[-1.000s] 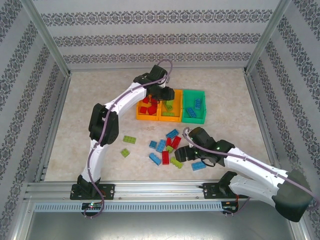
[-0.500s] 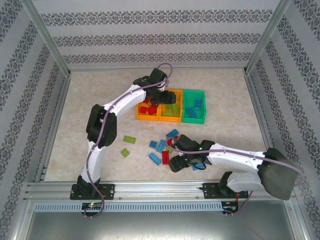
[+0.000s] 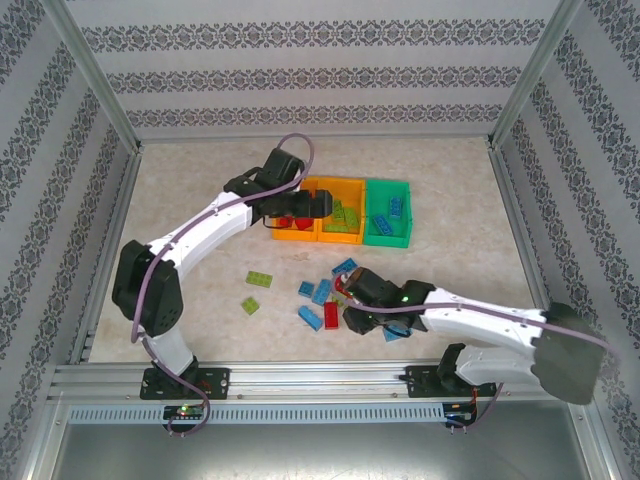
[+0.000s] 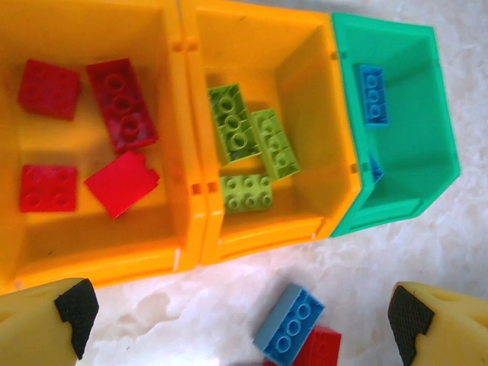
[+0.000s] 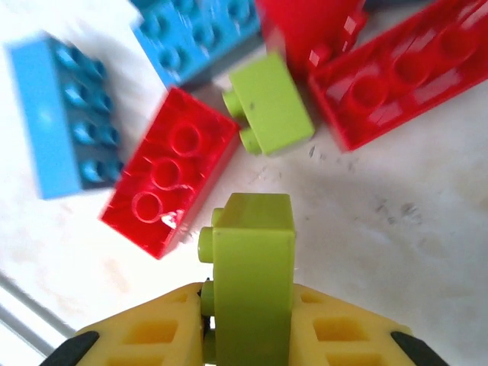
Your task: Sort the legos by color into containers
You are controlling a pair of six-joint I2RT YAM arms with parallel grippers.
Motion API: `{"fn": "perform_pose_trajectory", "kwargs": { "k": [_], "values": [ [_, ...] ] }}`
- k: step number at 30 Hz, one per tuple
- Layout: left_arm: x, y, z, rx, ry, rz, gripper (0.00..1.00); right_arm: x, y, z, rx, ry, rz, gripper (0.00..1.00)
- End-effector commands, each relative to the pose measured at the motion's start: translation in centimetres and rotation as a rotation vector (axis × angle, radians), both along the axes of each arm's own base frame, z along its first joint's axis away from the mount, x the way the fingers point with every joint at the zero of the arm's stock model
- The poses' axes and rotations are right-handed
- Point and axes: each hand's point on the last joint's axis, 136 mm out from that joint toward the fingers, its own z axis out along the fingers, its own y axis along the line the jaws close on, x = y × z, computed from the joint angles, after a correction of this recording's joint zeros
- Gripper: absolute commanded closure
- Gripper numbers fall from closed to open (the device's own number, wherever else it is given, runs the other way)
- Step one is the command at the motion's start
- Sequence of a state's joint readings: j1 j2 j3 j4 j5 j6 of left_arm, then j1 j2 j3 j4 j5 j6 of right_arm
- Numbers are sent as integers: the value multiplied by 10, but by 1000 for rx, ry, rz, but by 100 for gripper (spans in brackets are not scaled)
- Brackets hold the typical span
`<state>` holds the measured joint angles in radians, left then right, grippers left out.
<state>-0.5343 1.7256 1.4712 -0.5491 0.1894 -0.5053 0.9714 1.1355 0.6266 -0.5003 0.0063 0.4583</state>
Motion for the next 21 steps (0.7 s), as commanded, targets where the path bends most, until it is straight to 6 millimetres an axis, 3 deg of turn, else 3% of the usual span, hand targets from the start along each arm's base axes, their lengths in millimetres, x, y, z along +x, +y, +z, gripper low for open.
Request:
{"fn": "perform_pose_trajectory", "kwargs": {
  "k": [1,7,11,18,21],
  "values": [
    [-7,25,-4,47,-6,73,0,17,-15,18,53,-76,-70,75],
    [-41,51,-12,69,-36,84,0,76,-25,72,291,-178,-233,75],
    [-65,72,-28,125,23,116,0,120,-19,102,398,-181,-284,78],
    [-104,95,-49,76,82,220,1,194,-5,117,464,-76,-362,79],
    [-123,107,-62,68,124,270,0,222,-4,112,455,-29,-413,76]
  ]
}}
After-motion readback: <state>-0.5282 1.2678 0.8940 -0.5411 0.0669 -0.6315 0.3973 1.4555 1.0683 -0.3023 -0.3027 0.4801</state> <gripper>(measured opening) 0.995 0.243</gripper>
